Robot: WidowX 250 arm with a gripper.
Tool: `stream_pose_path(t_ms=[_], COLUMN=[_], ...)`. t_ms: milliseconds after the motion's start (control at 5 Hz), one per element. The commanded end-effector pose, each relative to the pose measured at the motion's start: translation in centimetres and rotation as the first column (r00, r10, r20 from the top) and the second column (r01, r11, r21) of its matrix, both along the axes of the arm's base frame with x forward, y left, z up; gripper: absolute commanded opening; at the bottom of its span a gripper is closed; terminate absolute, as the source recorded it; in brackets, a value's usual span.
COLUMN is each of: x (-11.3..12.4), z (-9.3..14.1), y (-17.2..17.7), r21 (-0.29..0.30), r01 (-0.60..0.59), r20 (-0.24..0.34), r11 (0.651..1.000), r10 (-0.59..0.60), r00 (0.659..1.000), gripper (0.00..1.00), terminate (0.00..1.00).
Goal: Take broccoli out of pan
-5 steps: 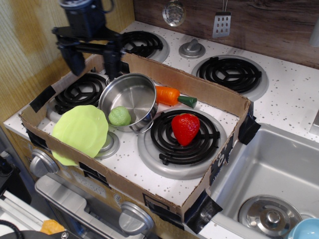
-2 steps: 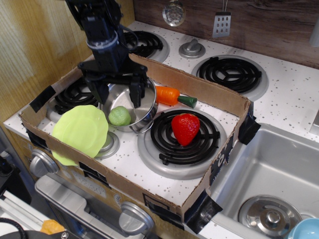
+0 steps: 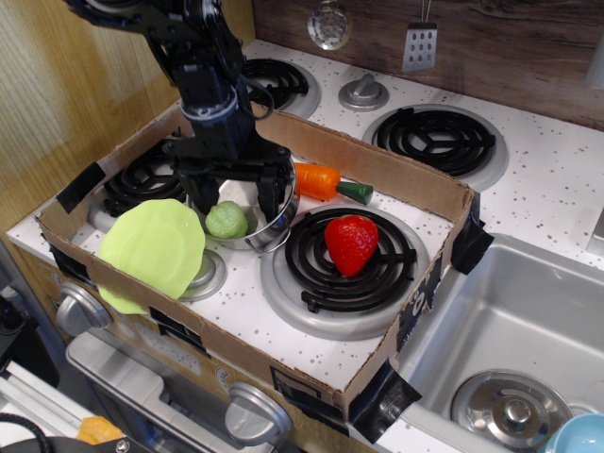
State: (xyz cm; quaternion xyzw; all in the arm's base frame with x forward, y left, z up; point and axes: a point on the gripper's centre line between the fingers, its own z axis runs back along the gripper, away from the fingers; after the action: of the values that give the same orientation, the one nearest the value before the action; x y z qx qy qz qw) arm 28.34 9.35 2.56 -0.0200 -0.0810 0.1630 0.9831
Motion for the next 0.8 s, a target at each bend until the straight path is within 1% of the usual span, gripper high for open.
stream_pose_path(t_ms=[0, 200, 600], x=[1.2, 0.5, -0.4], z=[0.1, -0.2, 0.8], y=[0.8, 0.9, 1.1], r21=[-0.004, -0.015, -0.050], r01=[-0.028, -0.032, -0.038], r20=[0.031, 0.038, 0.011], r11=[1.000, 0.999, 0.998], r10=[0.028, 0.033, 0.039], r00=[0.999, 0.999, 0.999], gripper=[1.00, 1.00, 1.00], terminate=[0.00, 0.00, 0.00])
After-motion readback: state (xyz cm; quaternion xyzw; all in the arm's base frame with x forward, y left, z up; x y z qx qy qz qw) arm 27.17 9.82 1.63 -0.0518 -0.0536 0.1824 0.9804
